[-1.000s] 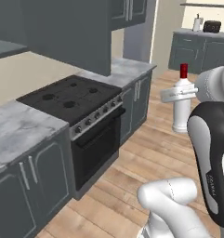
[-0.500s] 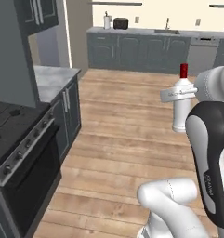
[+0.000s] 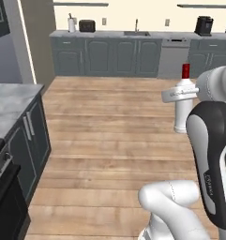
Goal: There is a bowl on the dining counter. Grab a lemon wedge from the fridge and place it in the bowl. Then get the liquor bottle and glass cup from the cabinet and place them next to the bowl.
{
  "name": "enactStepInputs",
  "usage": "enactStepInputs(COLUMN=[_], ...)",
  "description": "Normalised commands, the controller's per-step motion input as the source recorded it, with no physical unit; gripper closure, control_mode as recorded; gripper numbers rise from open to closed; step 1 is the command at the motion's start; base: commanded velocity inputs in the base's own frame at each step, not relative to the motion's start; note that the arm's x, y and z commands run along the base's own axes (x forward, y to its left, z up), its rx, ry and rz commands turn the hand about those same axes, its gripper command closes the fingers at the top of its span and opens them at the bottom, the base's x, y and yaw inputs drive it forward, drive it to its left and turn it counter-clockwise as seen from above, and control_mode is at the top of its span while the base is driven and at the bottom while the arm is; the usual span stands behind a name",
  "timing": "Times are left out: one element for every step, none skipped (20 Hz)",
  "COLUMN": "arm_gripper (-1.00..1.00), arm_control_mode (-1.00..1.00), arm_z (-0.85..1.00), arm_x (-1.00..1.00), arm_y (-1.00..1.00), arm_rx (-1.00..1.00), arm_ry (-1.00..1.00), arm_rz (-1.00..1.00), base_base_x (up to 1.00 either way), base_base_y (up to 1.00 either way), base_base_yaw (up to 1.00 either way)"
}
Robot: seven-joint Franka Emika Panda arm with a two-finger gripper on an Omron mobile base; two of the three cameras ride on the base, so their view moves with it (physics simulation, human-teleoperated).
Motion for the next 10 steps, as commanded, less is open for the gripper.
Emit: enactStepInputs(arm_gripper=[1.0, 1.0, 1.0, 1.0, 1.0, 1.0, 1.0, 1.0, 1.0, 1.0], arm_control_mode=[1.0, 1.0, 1.0, 1.0, 1.0, 1.0, 1.0, 1.0, 1.0, 1.0], arm_z=[0.0, 0.0, 0.0, 0.0, 0.0, 0.0, 0.0, 0.0, 0.0, 0.0], arm_x=[0.0, 0.0, 0.0, 0.0, 0.0, 0.0, 0.0, 0.0, 0.0, 0.0], arm_y=[0.0, 0.0, 0.0, 0.0, 0.0, 0.0, 0.0, 0.0, 0.0, 0.0], arm_rx=[0.0, 0.0, 0.0, 0.0, 0.0, 0.0, 0.0, 0.0, 0.0, 0.0], arm_ry=[0.0, 0.0, 0.0, 0.0, 0.0, 0.0, 0.0, 0.0, 0.0, 0.0], arm_rz=[0.0, 0.0, 0.0, 0.0, 0.0, 0.0, 0.0, 0.0, 0.0, 0.0], base_base_x=[1.0, 1.0, 1.0, 1.0, 1.0, 1.0, 1.0, 1.0, 1.0, 1.0], base_base_y=[0.0, 0.0, 0.0, 0.0, 0.0, 0.0, 0.0, 0.0, 0.0, 0.0], base_base_yaw=[-0.16, -0.15, -0.15, -0.15, -0.14, -0.14, -0.14, -0.13, -0.13, -0.13])
